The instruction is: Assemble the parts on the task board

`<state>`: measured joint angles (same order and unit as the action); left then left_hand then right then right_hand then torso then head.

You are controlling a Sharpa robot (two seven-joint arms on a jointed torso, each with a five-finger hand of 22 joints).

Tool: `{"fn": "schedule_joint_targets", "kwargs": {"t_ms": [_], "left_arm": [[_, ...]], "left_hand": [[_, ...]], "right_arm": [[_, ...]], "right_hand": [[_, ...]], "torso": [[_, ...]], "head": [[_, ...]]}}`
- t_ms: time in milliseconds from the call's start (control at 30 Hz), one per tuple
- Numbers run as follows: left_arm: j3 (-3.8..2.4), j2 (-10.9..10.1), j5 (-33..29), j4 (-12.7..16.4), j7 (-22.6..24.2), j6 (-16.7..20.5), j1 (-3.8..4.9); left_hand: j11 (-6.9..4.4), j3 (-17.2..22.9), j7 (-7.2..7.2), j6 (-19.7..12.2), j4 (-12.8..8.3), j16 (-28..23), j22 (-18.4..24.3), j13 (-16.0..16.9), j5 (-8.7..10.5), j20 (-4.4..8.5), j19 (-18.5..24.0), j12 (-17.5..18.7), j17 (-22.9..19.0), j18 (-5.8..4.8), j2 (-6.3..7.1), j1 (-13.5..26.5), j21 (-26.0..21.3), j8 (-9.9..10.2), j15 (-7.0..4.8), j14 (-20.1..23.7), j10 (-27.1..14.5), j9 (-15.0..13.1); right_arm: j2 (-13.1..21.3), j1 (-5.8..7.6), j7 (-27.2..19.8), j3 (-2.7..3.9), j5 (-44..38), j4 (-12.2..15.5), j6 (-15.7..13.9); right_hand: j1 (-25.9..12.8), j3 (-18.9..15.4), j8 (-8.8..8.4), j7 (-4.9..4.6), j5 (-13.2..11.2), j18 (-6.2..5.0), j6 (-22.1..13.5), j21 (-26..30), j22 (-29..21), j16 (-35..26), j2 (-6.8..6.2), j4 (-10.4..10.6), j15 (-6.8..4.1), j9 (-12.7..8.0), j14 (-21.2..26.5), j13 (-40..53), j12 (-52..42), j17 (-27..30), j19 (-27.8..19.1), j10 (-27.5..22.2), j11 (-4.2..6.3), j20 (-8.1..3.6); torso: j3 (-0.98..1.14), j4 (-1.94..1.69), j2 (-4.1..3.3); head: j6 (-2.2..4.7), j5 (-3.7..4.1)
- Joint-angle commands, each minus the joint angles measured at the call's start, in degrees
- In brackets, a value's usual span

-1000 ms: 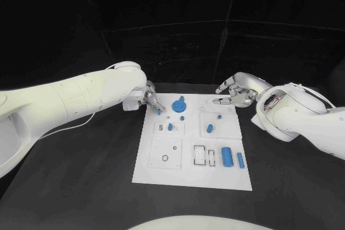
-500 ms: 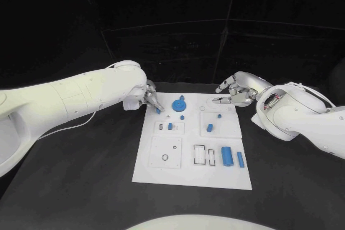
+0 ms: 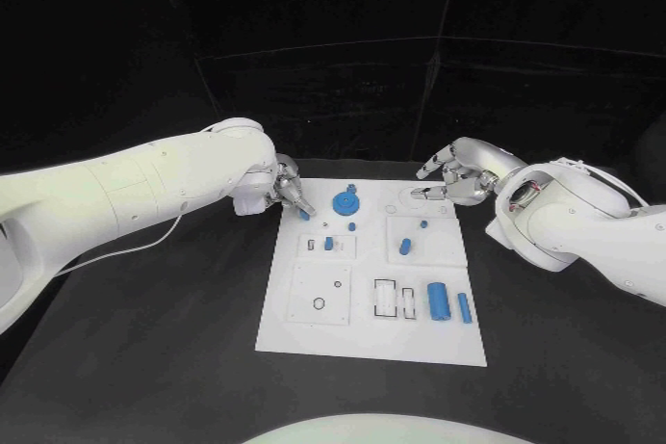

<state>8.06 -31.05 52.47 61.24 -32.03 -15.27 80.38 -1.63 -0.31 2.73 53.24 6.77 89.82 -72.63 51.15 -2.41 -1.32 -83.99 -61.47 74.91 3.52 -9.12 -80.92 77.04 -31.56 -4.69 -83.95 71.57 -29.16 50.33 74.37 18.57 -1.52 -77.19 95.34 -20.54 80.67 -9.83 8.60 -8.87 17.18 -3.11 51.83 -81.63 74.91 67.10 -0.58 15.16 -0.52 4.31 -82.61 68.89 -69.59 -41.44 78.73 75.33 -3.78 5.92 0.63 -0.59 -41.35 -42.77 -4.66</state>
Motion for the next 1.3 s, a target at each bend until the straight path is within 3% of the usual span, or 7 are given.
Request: {"fn": "schedule_joint_targets", "kwargs": {"t_ms": [33, 267, 500, 800, 1033, 1300], "left_arm": [[-0.06, -0.96, -1.97, 1.28, 1.52, 3.24, 0.10], [-0.08, -4.30, -2.60, 6.30, 2.25, 7.54, 0.18], [-0.01, -7.83, -1.65, 13.06, 2.41, 12.99, 0.08], [0.23, -12.45, 3.59, 21.31, 1.12, 17.64, -1.17], [1.26, -13.88, 6.27, 24.49, -0.24, 17.53, -2.07], [1.59, -13.81, 8.53, 25.56, -1.21, 17.00, -2.60]], "left_hand": [[-0.14, 1.68, -0.38, 0.14, -2.07, 0.18, 0.04, -0.02, -0.30, 0.32, -0.08, -0.03, 15.09, 0.27, -0.12, -0.69, -0.09, -0.29, -0.45, -6.05, 0.34, -0.09], [-0.20, 2.08, -0.45, 0.31, -2.54, 0.18, -0.13, 0.23, -0.30, 0.35, -0.16, -0.26, 15.09, 0.24, 0.06, -0.74, 0.02, -0.43, -0.50, -6.05, 0.75, -0.09], [-0.29, 2.45, -0.55, 0.50, -2.99, 0.18, -0.45, 0.55, -0.30, 0.41, -0.31, -0.57, 15.09, 0.18, 0.28, -0.76, 0.26, -0.60, -0.56, -6.05, 1.20, -0.11], [-0.37, 2.82, -0.62, 0.62, -3.37, 0.18, -0.83, 0.80, -0.30, 0.46, -0.48, -0.79, 15.09, 0.11, 0.49, -0.79, 0.54, -0.72, -0.62, -6.05, 1.55, -0.11], [-0.41, 3.03, -0.67, 0.69, -3.57, 0.18, -0.88, 1.00, -0.31, 0.48, -0.52, -0.94, 15.09, 0.10, 0.60, -0.80, 0.57, -0.78, -0.66, -6.05, 1.75, -0.11], [-0.42, 3.12, -0.68, 0.71, -3.63, 0.18, -0.93, 1.09, -0.31, 0.49, -0.55, -1.01, 15.09, 0.09, 0.63, -0.79, 0.61, -0.80, -0.67, -6.05, 1.82, -0.11]], "right_arm": [[0.06, 0.11, -0.41, 0.04, 0.09, 0.01, -0.07], [0.14, 0.11, -0.43, 0.04, 0.26, -0.15, -0.10], [0.10, 0.11, -0.43, 0.04, 0.40, -0.31, -0.07], [0.00, 0.11, -0.45, 0.04, 0.55, -0.73, -0.05], [-0.12, 0.11, -0.61, 0.04, 0.79, -1.14, -0.26], [-0.37, 0.11, -0.78, 0.03, 0.86, -1.34, -0.32]], "right_hand": [[-0.13, 0.02, 0.28, 0.00, 0.25, -0.52, 0.01, 0.28, 0.10, -0.17, 0.52, 0.33, -0.10, -0.01, 0.15, -0.02, 0.12, -0.02, -0.24, -0.36, -0.07, -0.06], [-0.12, 0.00, 0.29, 0.00, 0.25, -0.51, 0.02, 0.27, 0.12, -0.20, 0.53, 0.35, -0.10, -0.01, 0.15, -0.02, 0.11, 0.03, -0.23, -0.36, -0.07, -0.06], [-0.12, -0.02, 0.30, 0.00, 0.25, -0.52, 0.02, 0.29, 0.08, -0.22, 0.53, 0.39, -0.10, -0.01, 0.15, -0.04, 0.13, 0.04, -0.25, -0.38, -0.07, -0.06], [-0.12, -0.02, 0.30, 0.00, 0.25, -0.52, 0.02, 0.29, 0.08, -0.22, 0.53, 0.39, -0.10, -0.01, 0.15, -0.04, 0.13, 0.04, -0.25, -0.38, -0.07, -0.06], [-0.12, -0.07, 0.33, 0.00, 0.25, -0.55, 0.03, 0.37, -0.04, -0.31, 0.55, 0.45, -0.10, -0.01, 0.17, -0.16, 0.24, 0.21, -0.34, -0.46, -0.07, -0.06], [-0.12, -0.07, 0.33, 0.00, 0.25, -0.55, 0.03, 0.37, -0.04, -0.31, 0.55, 0.45, -0.10, -0.01, 0.17, -0.16, 0.24, 0.21, -0.34, -0.46, -0.07, -0.06]], "torso": [[0.05, -0.05, 0.06], [0.04, -0.09, 0.05], [0.03, 0.03, 0.01], [0.08, -0.25, 0.08], [0.05, -0.23, 0.05], [0.09, -0.06, -0.02]], "head": [[0.07, -0.16], [0.20, -0.35], [0.20, -0.83], [0.14, -0.93], [0.11, -0.99], [-0.13, -1.17]]}}
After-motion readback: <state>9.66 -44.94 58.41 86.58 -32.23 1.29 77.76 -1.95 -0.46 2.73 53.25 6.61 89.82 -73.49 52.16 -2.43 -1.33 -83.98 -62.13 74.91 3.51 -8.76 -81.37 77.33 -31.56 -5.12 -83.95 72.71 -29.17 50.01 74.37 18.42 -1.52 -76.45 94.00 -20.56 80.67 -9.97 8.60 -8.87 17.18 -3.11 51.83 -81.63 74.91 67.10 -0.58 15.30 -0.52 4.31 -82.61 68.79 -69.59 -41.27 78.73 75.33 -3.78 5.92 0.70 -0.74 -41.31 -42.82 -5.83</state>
